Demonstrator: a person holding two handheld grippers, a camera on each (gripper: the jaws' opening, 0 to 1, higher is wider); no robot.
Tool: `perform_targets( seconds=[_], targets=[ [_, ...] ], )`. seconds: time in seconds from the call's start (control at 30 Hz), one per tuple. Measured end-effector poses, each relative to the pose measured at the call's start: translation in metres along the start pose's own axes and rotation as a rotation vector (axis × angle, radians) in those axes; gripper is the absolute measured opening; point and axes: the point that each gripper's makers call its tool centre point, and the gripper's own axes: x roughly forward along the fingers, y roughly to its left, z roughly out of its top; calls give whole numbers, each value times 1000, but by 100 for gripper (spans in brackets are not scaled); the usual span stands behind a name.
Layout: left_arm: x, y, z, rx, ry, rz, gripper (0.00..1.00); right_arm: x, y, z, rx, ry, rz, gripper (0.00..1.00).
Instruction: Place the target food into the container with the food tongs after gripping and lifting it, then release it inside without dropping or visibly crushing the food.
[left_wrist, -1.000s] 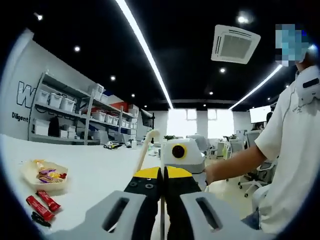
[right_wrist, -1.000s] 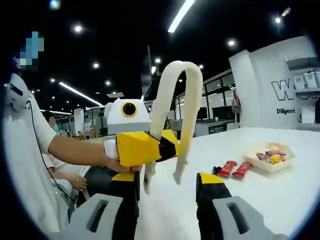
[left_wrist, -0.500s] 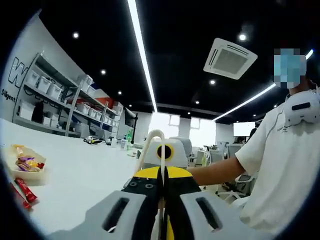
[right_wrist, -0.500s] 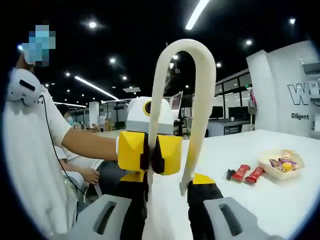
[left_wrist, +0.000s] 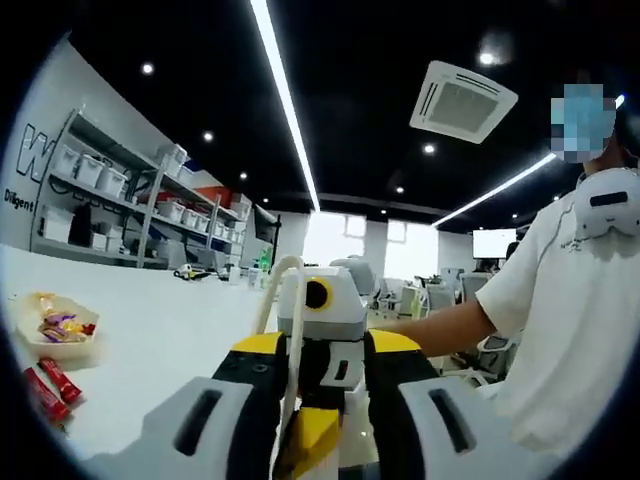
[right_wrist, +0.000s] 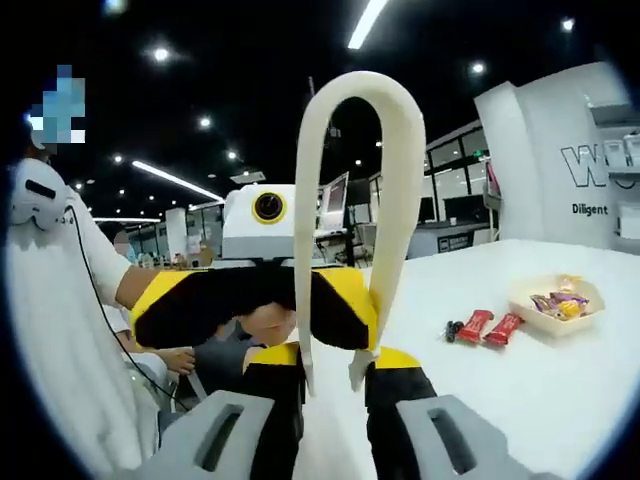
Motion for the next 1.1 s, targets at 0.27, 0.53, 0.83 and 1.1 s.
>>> perform_targets(
  seconds=[0.27, 0.53, 0.83, 1.1],
  targets=[
    [-24, 14, 10, 58, -18, 80, 39, -11, -11, 3, 18, -21, -47, 18],
    [-80, 54, 0, 177, -3, 328, 41, -13, -22, -1, 59, -8, -105, 17],
    [-104, 65, -37, 179, 75, 418, 51, -2, -27, -5, 24, 39, -128, 19],
    [-115, 79, -46, 149, 92, 459, 61, 6, -31, -1, 15, 57, -144, 21]
  ],
)
